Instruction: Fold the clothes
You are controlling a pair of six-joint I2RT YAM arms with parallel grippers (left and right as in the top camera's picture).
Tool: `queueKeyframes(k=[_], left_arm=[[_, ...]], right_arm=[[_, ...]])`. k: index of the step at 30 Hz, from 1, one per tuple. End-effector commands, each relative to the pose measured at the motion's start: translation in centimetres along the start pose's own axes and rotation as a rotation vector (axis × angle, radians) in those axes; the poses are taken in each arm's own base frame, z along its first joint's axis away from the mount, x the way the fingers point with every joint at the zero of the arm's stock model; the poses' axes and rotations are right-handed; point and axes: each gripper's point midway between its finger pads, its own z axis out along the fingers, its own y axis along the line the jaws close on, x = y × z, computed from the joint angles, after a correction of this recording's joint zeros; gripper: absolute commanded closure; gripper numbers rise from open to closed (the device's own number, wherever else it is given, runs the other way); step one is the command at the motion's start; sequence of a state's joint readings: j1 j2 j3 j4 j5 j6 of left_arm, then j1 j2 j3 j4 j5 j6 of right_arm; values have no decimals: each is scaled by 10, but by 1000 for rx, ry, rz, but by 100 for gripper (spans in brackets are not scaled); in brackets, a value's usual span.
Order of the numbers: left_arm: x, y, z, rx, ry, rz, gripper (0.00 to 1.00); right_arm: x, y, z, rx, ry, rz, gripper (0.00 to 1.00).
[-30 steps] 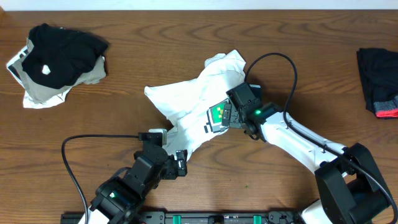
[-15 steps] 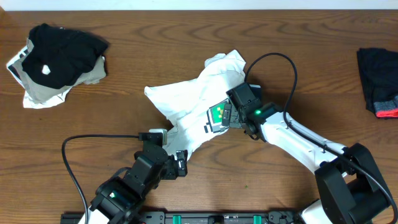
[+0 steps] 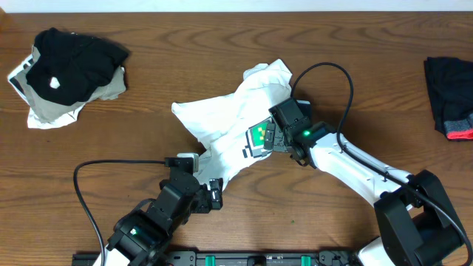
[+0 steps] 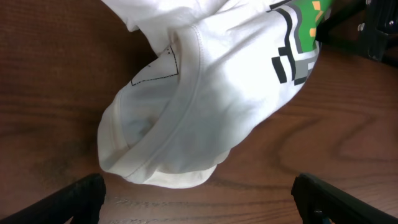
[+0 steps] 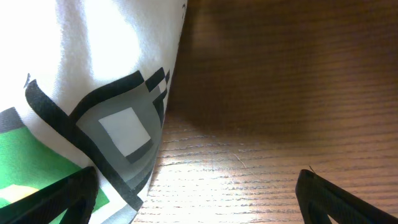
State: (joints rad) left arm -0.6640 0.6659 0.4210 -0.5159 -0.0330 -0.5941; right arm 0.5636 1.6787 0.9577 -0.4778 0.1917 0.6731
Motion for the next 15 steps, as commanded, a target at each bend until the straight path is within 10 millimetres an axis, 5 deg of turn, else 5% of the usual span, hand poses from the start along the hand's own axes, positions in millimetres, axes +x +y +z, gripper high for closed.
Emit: queueKeyframes(k=[1, 15], left_arm=[[-6, -5, -4, 11, -16, 16, 2], [-5, -6, -4, 20, -10, 15, 2]], right_arm=[[-2, -6, 2, 24, -9, 19, 1], [-2, -6, 2, 24, -9, 19, 1]])
